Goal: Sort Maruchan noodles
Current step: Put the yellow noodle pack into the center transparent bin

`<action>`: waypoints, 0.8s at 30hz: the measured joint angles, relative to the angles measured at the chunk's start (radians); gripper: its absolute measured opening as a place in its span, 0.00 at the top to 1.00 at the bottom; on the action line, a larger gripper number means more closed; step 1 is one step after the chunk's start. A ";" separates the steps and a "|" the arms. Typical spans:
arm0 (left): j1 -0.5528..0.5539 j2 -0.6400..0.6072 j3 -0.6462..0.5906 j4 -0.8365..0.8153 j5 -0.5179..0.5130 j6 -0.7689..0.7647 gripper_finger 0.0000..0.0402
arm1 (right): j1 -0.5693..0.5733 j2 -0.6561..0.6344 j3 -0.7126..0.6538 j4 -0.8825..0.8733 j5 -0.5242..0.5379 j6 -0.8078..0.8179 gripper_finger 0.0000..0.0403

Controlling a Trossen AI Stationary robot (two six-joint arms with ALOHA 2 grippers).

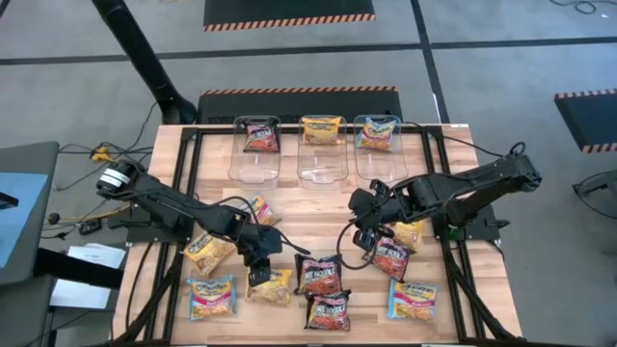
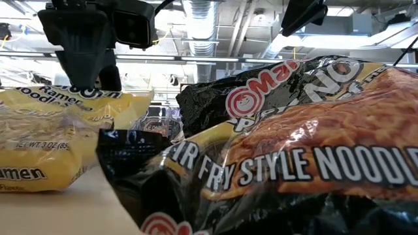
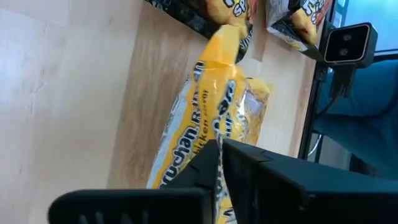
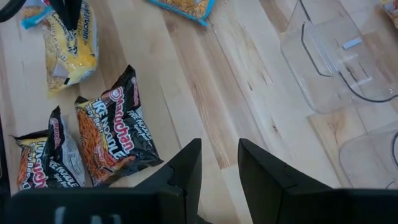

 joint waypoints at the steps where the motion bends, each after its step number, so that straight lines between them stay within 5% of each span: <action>1: 0.000 0.000 0.000 0.000 0.002 0.001 0.96 | 0.000 0.000 0.000 0.000 0.000 0.000 0.68; 10: 0.007 0.005 0.001 -0.001 -0.040 0.032 0.74 | 0.000 0.000 0.000 0.000 -0.001 0.000 0.68; 20: 0.118 0.005 0.001 -0.002 0.132 0.061 0.63 | 0.000 0.000 0.000 0.000 -0.001 0.000 0.68; 24: 0.137 0.005 0.001 -0.023 0.114 0.070 0.60 | 0.000 0.000 0.000 0.000 -0.001 0.000 0.68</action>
